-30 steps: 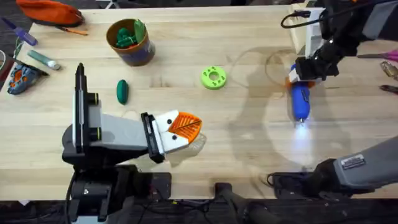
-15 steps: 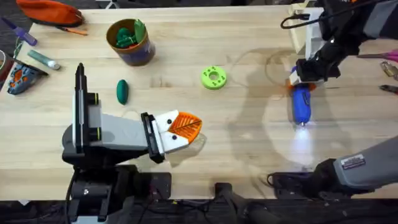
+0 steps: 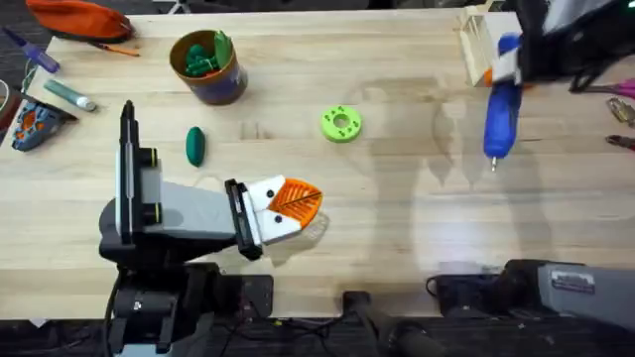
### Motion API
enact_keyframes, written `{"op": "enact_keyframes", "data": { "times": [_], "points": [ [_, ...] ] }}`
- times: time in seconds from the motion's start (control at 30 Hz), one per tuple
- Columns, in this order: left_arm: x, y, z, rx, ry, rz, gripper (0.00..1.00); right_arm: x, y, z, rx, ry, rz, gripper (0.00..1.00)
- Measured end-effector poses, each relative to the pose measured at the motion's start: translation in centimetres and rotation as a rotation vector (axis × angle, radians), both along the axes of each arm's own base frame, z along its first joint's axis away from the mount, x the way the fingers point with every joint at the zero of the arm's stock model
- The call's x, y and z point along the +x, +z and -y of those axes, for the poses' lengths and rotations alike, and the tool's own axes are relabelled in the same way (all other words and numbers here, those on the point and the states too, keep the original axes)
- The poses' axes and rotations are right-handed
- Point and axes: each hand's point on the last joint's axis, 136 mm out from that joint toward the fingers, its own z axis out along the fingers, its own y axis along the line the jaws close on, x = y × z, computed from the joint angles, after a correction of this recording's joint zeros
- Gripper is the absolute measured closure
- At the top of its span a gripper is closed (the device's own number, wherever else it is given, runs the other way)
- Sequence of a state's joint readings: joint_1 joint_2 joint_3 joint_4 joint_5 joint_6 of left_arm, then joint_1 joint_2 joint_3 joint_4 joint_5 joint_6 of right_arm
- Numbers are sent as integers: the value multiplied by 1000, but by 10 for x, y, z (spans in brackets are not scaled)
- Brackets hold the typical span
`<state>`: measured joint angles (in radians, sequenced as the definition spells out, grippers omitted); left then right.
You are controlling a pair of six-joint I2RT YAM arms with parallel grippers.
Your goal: Pick up the gripper from the table and insert it into the empty holder that is missing its gripper. Then pick up a screw, insert it into the mounting hole, and use the screwdriver to tighten it. Finally, clean up the table by picking up the vegetable and placing it into the bucket.
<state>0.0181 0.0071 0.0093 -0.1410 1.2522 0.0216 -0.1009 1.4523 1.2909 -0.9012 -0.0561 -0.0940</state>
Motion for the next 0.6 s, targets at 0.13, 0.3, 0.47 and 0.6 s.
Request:
{"op": "enact_keyframes", "data": {
  "times": [0.13,0.3,0.47,0.6],
  "points": [
    [0,0,0,0,0,0,989,4,56,-19,76,56,218,978],
    [0,0,0,0,0,0,989,-6,121,-47,188,158,449,978],
    [0,0,0,0,0,0,989,-21,161,-76,302,287,583,978],
    [0,0,0,0,0,0,989,-32,186,-97,394,400,661,978]
  ]
}}
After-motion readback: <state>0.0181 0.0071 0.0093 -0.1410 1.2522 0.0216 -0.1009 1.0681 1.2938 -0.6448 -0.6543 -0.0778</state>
